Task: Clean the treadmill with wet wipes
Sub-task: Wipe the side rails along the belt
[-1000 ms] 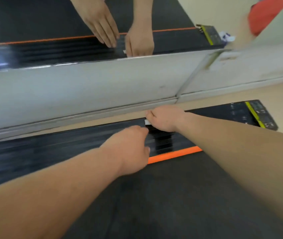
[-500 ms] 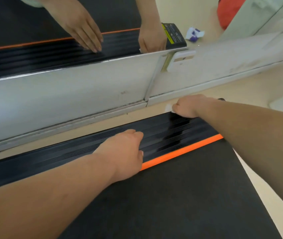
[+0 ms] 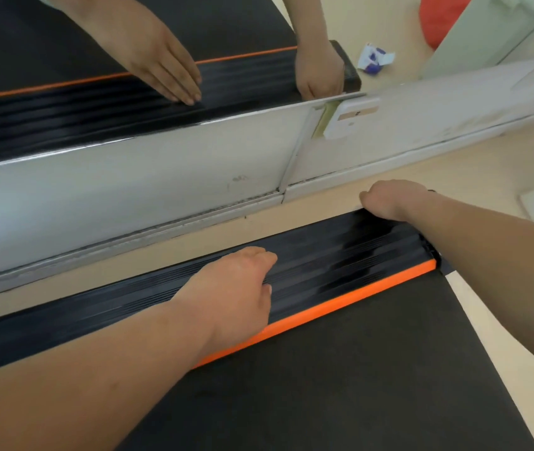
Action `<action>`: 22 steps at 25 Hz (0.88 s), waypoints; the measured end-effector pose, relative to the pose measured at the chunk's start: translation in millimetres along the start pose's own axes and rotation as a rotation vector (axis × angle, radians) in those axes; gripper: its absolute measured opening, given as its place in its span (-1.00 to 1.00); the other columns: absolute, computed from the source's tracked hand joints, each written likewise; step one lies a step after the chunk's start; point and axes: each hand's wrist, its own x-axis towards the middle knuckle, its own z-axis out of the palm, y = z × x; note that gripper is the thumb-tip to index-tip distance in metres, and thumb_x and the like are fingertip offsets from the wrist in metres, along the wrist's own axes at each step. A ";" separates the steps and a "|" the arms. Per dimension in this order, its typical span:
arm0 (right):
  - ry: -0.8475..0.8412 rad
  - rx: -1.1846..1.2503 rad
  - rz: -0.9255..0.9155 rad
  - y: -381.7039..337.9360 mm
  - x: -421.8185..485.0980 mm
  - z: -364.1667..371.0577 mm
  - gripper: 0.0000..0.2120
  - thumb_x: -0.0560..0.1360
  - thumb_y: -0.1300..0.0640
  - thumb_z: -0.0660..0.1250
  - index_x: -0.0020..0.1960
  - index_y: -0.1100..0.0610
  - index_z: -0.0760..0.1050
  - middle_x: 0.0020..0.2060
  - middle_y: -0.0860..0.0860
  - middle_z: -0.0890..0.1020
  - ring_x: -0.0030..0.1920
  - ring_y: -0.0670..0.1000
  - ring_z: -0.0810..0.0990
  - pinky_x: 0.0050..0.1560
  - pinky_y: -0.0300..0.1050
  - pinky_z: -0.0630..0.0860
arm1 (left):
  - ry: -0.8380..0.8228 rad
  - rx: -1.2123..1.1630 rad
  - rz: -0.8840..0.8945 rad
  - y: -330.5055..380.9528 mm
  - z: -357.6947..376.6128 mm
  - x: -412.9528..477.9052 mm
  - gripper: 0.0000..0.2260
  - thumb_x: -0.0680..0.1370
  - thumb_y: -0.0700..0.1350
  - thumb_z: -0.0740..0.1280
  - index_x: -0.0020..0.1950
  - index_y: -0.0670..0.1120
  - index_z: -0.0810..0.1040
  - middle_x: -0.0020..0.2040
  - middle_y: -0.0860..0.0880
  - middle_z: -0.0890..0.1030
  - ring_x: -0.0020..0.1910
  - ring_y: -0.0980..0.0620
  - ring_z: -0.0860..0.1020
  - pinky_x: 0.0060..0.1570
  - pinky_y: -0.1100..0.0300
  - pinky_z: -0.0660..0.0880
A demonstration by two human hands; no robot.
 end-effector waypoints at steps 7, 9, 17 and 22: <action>-0.080 0.103 -0.529 -166.0 -101.4 20.1 -0.53 0.71 -0.06 -0.02 0.22 0.19 0.57 0.31 0.20 0.58 0.26 0.17 0.54 0.20 -0.04 0.42 | 0.065 -0.089 -0.025 -41.8 -12.3 -49.6 -0.68 0.66 -0.07 0.21 0.42 0.03 0.48 0.41 0.13 0.47 0.41 0.11 0.41 0.37 0.33 0.27; -0.117 0.421 -0.621 -213.4 -136.4 17.9 -0.58 0.70 -0.05 0.05 -0.01 0.20 0.56 0.00 0.14 0.63 -0.01 0.12 0.56 -0.06 -0.08 0.40 | 0.100 -0.176 -0.110 -60.3 -21.7 -73.1 -0.70 0.64 -0.08 0.24 0.37 0.05 0.54 0.32 0.15 0.56 0.32 0.13 0.49 0.21 0.48 0.31; -1.223 1.783 -0.499 -306.2 -240.4 27.8 -0.23 0.58 -0.37 0.15 0.42 0.28 0.48 0.32 0.24 0.59 0.34 0.25 0.56 0.47 0.30 0.35 | 0.023 -0.527 -0.574 -172.2 -72.2 -208.2 -0.73 0.47 0.18 0.47 -0.07 -0.02 0.69 -0.15 0.04 0.71 -0.18 0.06 0.63 0.00 0.07 0.58; -1.297 1.545 -0.755 -368.0 -326.6 35.2 -0.11 0.49 -0.39 0.32 0.49 0.32 0.39 0.42 0.28 0.50 0.41 0.28 0.50 0.45 0.31 0.37 | -0.008 -0.967 -0.550 -212.3 -102.7 -303.0 -0.52 0.35 0.24 0.52 0.25 0.17 0.64 0.16 0.20 0.69 0.19 0.21 0.61 0.25 0.06 0.50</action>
